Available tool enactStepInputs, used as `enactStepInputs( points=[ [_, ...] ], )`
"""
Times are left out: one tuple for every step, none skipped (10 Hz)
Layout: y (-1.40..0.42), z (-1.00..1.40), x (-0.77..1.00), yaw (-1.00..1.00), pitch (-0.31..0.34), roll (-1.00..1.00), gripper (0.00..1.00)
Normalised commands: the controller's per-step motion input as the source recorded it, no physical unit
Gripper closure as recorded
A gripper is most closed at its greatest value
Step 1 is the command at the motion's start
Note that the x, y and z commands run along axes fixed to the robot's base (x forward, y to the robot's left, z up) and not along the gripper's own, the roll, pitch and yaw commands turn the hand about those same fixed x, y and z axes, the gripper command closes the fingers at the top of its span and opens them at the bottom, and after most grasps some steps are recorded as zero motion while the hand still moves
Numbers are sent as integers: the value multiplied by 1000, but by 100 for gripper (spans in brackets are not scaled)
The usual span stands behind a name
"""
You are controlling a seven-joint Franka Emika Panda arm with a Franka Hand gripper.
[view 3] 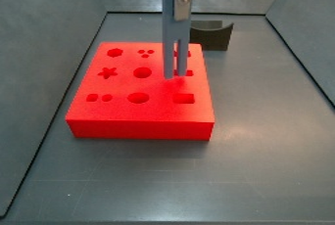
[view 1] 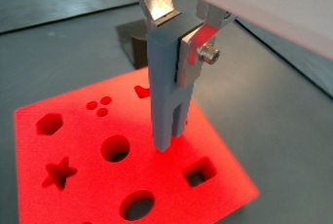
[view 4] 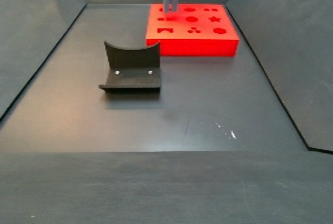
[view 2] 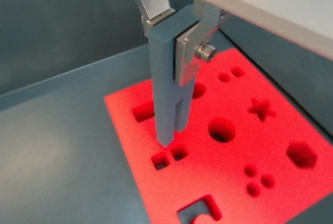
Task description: Insert the double-square object.
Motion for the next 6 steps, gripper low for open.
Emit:
enactStepInputs(
  points=[
    [97, -160, 14, -886, 117, 0, 100],
    [214, -157, 91, -794, 147, 0, 100],
    [271, -140, 143, -720, 164, 10, 100],
    [246, -86, 240, -651, 167, 6, 100],
    [0, -160, 220, -426, 116, 0, 100],
    [0, -206, 57, -117, 89, 57, 100]
  ],
)
